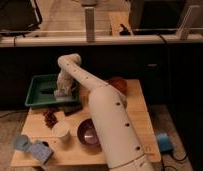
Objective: Place towel in table surface
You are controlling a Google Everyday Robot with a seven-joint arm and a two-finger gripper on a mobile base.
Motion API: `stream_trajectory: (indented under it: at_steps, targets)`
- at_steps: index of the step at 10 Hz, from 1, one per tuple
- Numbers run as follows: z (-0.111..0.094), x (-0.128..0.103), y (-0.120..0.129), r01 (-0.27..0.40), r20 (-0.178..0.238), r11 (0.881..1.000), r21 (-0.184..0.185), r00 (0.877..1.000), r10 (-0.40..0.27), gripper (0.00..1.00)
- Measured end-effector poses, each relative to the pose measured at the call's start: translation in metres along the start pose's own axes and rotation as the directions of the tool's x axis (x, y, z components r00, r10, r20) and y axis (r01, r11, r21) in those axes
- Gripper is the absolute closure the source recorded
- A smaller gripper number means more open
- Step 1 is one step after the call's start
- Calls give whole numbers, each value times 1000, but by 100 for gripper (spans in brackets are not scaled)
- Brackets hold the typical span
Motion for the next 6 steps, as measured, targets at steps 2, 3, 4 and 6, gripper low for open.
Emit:
stream_trajectory:
  at_steps: [2, 3, 4, 6]
  targets:
    - [0, 2, 0, -3, -4, 1000, -4, 1000, 3, 20]
    - [0, 4, 1, -5, -6, 1000, -10, 1000, 5, 20]
    - [0, 4, 1, -4, -6, 1000, -15, 1000, 4, 20]
    - [5, 6, -1, 7, 0, 999, -32, 1000, -7, 27]
